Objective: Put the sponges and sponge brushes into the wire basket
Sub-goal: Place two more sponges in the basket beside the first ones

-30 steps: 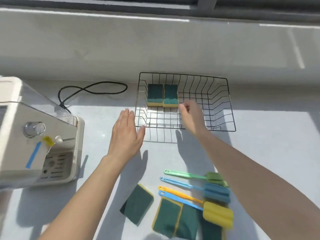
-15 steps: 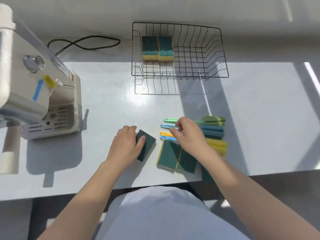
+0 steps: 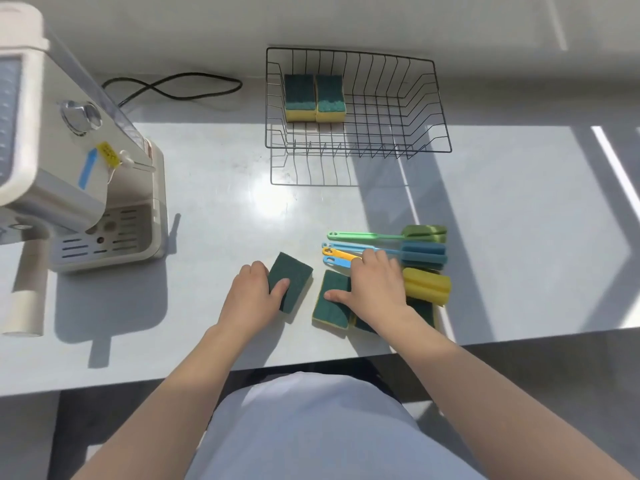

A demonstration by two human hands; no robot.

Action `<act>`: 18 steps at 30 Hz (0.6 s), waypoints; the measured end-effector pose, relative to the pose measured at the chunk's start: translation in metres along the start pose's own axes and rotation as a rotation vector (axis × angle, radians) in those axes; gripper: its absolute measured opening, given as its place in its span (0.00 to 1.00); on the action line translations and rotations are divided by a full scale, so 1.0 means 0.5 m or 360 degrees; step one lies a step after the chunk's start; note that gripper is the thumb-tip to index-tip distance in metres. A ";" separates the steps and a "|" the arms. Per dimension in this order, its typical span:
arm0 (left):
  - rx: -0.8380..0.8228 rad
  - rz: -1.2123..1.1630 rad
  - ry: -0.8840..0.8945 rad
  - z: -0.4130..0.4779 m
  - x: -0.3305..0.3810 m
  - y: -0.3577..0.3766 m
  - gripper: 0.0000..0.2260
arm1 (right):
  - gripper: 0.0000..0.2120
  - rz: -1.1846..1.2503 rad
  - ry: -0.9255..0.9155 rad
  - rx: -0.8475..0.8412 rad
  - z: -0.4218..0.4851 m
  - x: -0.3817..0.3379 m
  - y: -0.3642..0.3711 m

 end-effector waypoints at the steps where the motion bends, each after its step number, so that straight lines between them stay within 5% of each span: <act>1: 0.0004 -0.0031 -0.0018 0.001 -0.003 0.001 0.16 | 0.35 -0.0043 0.0010 -0.0002 0.000 -0.005 -0.002; 6: 0.0008 -0.0178 -0.0103 0.000 -0.016 0.006 0.16 | 0.28 0.0176 0.0050 -0.0013 -0.001 -0.034 0.003; 14: -0.0034 -0.0413 -0.0231 -0.001 -0.045 0.015 0.14 | 0.20 0.1478 0.0565 -0.0088 -0.021 -0.001 0.061; 18: -0.0071 -0.0544 -0.0295 -0.005 -0.055 0.022 0.15 | 0.18 0.1460 0.0575 -0.0121 -0.022 -0.002 0.069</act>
Point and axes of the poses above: each hand's wrist, its own z-axis towards the middle knuckle, its own y-axis out of the palm, x = y × z, the point moved 10 cm from there along z, towards the middle knuckle, and after that the axes turned 6 degrees about -z, right-handed, at the moved point
